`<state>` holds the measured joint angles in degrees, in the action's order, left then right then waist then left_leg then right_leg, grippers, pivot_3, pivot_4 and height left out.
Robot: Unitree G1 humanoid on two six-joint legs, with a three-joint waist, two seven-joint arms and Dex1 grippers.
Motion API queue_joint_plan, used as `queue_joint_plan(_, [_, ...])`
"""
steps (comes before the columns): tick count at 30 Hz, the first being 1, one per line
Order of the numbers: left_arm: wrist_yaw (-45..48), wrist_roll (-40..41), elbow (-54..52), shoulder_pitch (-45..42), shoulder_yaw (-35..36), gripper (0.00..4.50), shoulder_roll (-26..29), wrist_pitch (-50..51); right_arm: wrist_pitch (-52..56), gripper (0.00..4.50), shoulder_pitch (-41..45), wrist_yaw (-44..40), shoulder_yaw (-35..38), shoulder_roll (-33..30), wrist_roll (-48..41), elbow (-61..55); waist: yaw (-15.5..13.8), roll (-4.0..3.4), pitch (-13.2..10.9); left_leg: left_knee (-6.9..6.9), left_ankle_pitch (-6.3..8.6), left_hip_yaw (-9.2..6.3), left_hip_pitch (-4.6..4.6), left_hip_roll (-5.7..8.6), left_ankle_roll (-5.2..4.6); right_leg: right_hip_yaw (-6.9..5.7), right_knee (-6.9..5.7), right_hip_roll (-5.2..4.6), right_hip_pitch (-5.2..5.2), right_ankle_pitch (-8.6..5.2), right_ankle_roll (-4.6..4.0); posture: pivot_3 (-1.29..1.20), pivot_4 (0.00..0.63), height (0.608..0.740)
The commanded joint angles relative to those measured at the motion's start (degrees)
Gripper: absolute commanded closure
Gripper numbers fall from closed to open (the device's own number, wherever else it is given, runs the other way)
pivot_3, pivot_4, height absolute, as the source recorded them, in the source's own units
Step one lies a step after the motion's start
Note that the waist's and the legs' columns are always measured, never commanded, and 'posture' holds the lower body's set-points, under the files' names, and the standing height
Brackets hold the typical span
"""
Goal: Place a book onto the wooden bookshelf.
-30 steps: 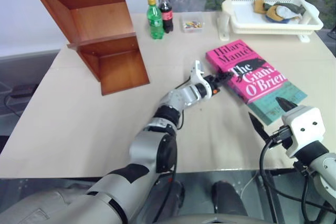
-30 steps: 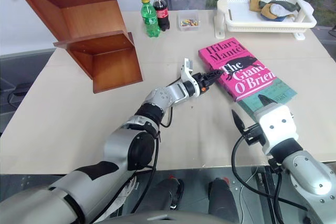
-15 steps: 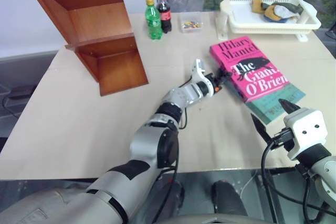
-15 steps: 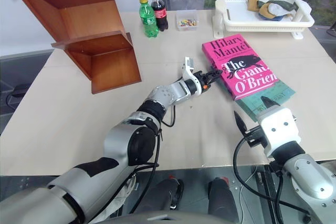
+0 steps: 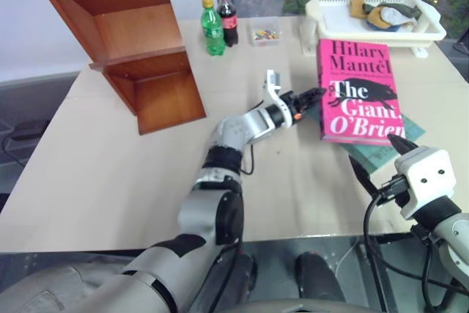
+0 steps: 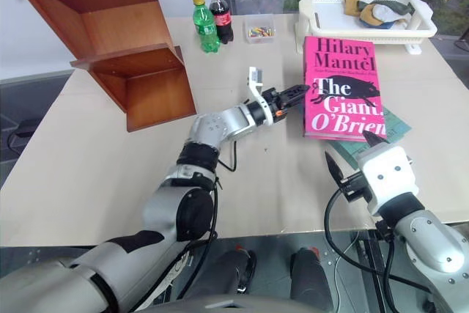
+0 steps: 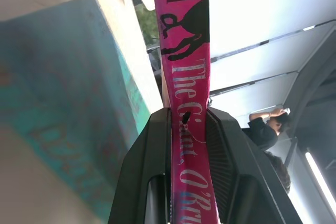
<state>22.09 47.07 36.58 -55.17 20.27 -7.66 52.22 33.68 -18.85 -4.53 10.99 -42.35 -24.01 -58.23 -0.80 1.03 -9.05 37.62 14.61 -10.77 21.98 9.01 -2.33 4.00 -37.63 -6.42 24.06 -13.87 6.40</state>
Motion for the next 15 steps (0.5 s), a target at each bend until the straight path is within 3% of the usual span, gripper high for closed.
queue_joint_plan(1, [-1.4,3.6,-9.3,2.4,-0.2,3.54,-1.7,3.7,1.2,0.43,1.6,-1.5,1.1,0.7,-0.1,-1.8,-0.1,0.01,0.0,0.06,0.00,0.00,0.01,0.00,0.00,0.00,-0.03,0.00,0.00,0.00,0.00,0.00,0.150,0.740])
queue_joint_plan(9, [-7.5,2.2,-6.5,2.7,0.7,3.54,-3.8,-0.2,3.4,0.43,3.4,-4.0,1.8,2.2,0.8,-1.8,-0.3,0.01,0.0,0.36,0.01,-0.01,0.02,0.02,-0.01,-0.06,-0.07,0.00,-0.15,0.02,0.03,0.00,0.150,0.740])
queue_joint_plan(15, [-14.2,2.0,5.3,-3.1,3.2,3.54,-8.2,-10.9,2.6,0.43,2.5,-4.2,2.5,2.1,1.0,-1.8,-0.4,0.02,0.0,0.39,0.02,-0.01,0.01,0.02,0.00,-0.06,-0.09,0.00,-0.15,0.02,0.03,0.00,0.150,0.740])
